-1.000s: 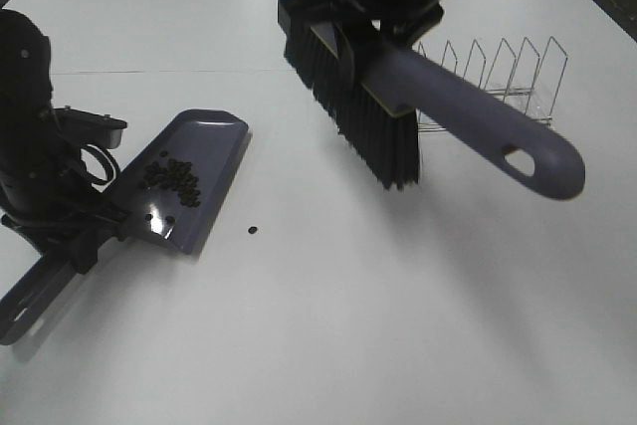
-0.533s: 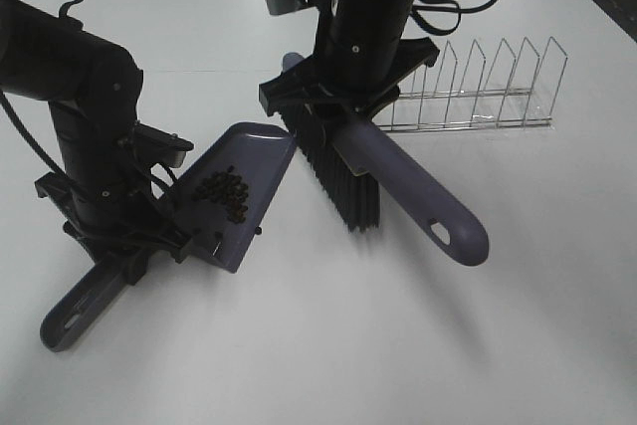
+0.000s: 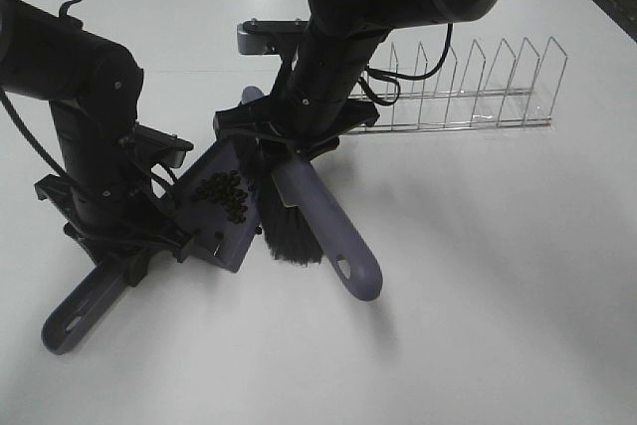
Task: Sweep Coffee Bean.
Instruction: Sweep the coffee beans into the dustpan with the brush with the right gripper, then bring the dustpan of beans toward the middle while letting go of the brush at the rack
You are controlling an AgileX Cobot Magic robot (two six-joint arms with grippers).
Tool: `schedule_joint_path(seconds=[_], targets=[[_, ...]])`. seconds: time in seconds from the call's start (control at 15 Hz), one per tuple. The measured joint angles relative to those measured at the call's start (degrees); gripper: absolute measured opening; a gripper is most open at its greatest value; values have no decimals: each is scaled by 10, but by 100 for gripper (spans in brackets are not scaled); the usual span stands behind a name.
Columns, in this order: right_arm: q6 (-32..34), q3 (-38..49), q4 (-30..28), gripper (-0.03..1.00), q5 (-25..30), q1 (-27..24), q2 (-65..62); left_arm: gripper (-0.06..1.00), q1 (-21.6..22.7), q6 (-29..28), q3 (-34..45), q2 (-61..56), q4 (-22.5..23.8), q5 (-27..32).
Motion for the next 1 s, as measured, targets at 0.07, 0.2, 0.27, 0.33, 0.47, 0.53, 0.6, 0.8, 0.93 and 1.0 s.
schedule_joint_path(seconds=[0.07, 0.2, 0.27, 0.33, 0.47, 0.53, 0.6, 0.8, 0.93, 1.0], targets=[[-17, 0, 31, 34, -17, 0, 2, 31, 0, 2, 0, 0, -1, 2], [-87, -13, 124, 34, -62, 0, 4, 31, 10, 11, 0, 0, -13, 7], [-112, -28, 145, 34, -65, 0, 5, 31, 18, 17, 0, 0, -28, 9], [-126, -45, 149, 34, -63, 0, 5, 31, 30, 27, 0, 0, -43, 12], [-132, -65, 144, 34, -44, -5, -3, 31, 50, 41, 0, -2, -46, 23], [-133, -67, 138, 34, -29, -12, -12, 31, 55, 44, 1, -5, -43, 24], [-133, -68, 128, 34, -9, -23, -22, 31, 60, 44, 1, -10, -39, 25], [-128, -70, 117, 34, 64, -77, -64, 31, 79, 44, 2, -38, -44, 27], [-127, -70, 103, 34, 108, -108, -95, 31, 103, 48, 2, -52, -44, 29], [-127, -70, 87, 34, 128, -119, -111, 31, 118, 53, 2, -56, -44, 33]])
